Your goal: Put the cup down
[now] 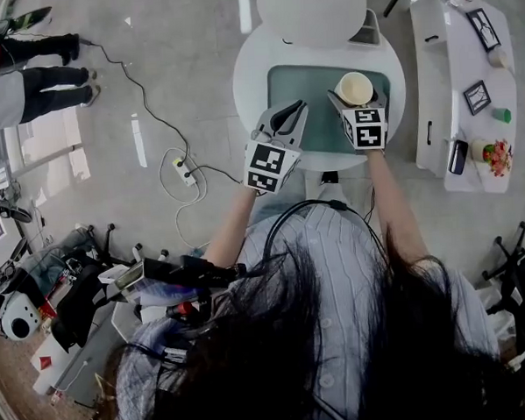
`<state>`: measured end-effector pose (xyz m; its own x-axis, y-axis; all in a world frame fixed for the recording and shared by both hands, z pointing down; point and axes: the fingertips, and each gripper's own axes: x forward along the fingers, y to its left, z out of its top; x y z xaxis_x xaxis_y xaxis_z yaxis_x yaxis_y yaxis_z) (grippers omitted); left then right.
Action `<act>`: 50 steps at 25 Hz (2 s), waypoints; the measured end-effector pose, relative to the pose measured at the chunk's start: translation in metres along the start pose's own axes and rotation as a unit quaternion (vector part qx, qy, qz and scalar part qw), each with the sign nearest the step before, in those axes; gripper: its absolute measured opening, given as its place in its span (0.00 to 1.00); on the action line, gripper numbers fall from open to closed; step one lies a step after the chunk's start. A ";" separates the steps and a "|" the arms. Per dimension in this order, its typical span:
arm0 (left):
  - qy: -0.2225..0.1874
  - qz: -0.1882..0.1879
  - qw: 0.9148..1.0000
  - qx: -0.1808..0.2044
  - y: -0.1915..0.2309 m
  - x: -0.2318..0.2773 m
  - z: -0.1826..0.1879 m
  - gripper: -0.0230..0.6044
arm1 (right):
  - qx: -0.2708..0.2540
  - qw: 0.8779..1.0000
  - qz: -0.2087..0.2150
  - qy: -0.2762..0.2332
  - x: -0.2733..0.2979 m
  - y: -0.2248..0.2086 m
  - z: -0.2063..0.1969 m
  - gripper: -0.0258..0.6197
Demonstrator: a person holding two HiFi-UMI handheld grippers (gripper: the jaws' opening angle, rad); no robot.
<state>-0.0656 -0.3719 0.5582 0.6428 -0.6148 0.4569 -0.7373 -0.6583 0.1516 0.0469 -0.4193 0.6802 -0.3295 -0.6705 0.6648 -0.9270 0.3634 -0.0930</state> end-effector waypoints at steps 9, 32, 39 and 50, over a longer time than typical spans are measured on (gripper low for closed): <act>0.007 0.015 1.000 -0.001 -0.003 -0.013 -0.010 0.10 | 0.006 0.999 -0.007 -0.035 -0.024 0.003 0.013 0.69; -0.056 0.069 0.996 -0.014 -0.089 -0.060 -0.001 0.10 | 0.083 0.982 0.077 -0.152 -0.196 0.036 0.020 0.68; -0.055 0.103 0.993 -0.020 -0.131 -0.090 -0.018 0.09 | 0.077 0.977 0.112 -0.162 -0.231 0.055 0.001 0.59; -0.030 0.128 0.991 -0.021 -0.144 -0.131 -0.042 0.10 | 0.106 0.972 0.119 -0.170 -0.252 0.073 -0.024 0.31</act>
<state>-0.0527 -0.1779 0.5134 0.4446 -0.7847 0.4319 -0.8847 -0.4600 0.0749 0.0670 -0.2082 0.5240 -0.5467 -0.7719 0.3243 -0.8209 0.4177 -0.3895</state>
